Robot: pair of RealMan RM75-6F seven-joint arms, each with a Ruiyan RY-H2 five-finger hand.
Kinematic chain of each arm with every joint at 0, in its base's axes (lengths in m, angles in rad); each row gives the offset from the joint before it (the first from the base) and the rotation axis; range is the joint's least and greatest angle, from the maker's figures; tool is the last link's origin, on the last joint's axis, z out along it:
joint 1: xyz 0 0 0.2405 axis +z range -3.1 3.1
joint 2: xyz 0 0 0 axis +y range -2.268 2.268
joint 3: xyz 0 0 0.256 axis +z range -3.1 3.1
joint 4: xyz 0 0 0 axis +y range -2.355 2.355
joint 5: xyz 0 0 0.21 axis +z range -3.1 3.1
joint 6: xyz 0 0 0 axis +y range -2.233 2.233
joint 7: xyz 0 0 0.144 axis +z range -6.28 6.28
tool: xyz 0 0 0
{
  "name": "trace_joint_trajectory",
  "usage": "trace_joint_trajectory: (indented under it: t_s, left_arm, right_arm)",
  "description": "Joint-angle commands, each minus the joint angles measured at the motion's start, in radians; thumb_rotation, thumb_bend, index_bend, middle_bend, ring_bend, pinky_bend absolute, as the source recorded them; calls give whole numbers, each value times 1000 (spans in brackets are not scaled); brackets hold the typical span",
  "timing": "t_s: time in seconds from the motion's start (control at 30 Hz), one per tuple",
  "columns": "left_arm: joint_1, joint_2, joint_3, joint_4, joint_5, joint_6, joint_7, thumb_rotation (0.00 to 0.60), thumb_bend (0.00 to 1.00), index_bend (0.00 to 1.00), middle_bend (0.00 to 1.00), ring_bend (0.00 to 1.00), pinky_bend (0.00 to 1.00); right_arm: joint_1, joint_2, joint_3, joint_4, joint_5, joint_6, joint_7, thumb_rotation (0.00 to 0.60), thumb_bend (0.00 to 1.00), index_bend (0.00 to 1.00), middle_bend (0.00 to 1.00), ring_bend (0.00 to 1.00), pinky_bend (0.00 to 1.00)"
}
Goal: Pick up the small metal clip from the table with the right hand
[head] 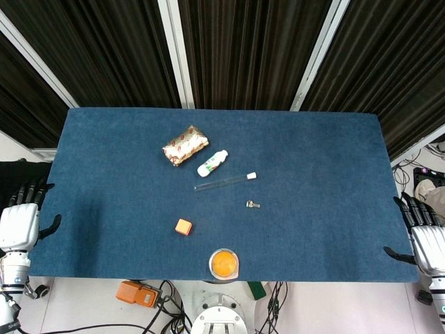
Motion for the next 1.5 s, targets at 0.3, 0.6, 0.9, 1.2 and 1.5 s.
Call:
trace_joint_trajectory:
  t_s: [0.3,0.6,0.9,1.2,1.5]
  left_arm:
    - [1,1,0,-2,-2,0,0,600,310,177,62,42,149]
    - [2,4,-3,-14,-19,-5,9,600,310,177,62,42,149]
    - [7,2,-4,-22,-18,9,12,600,310,177,50,43,149]
    - [6,3,-7,-23,-22,5,5,600,310,177,50,42,149]
    - [10,5,-14,-26,-37,8,1,600,310,177,50,42,149]
  right_arm:
    - [3,-1,0,3,4,-7,3,600,19,91,20,117,132]
    - [16,-11,-5,24,-5,-28,18,600,19,135,30,129,132]
    - [116,-22,9,48,-59,-126,61,600,19,205,55,157,134]
    - [334,-49,68,71,-75,-359,60,600,19,271,57,158,134]
    - [518,-175,96,138,-79,-538,-23,600,30,375,57,173,139]
